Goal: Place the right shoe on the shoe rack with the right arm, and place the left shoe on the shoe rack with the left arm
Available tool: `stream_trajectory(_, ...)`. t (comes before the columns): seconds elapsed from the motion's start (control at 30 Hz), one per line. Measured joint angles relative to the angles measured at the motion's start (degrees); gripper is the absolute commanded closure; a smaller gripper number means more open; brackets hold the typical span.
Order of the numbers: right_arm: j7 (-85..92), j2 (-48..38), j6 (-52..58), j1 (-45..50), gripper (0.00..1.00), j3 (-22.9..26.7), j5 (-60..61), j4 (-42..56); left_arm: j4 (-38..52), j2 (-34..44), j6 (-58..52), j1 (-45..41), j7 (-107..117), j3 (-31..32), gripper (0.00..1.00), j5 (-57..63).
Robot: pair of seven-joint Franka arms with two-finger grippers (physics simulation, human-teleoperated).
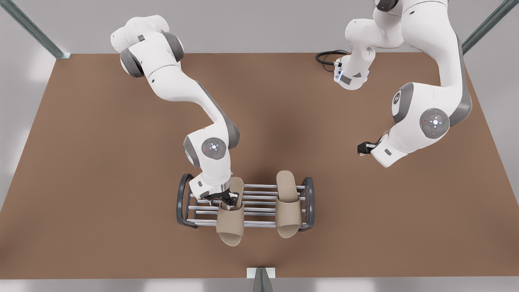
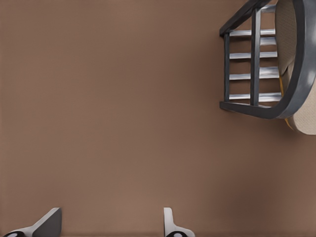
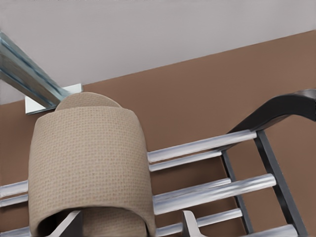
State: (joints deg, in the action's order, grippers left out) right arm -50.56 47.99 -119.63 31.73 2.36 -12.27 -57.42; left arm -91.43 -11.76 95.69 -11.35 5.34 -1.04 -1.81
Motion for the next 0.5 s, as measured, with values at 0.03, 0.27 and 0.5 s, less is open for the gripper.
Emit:
stream_trajectory(0.03,-0.39,-0.18,-0.09,0.0,0.0,0.0,0.03,-0.01,0.09,0.05,-0.19,-0.04,-0.1,-0.01,0.0,0.0)
stream_trajectory(0.27,-2.77,-5.67,3.55,0.36,0.0,-4.07,0.53,0.0,0.13,0.02,-0.99,0.24,-0.63,-0.02,0.0,0.04)
stream_trajectory(0.5,-5.21,-18.9,17.14,0.73,0.0,-12.69,2.31,0.55,0.29,0.09,-1.21,0.42,-1.02,0.02,0.0,0.07)
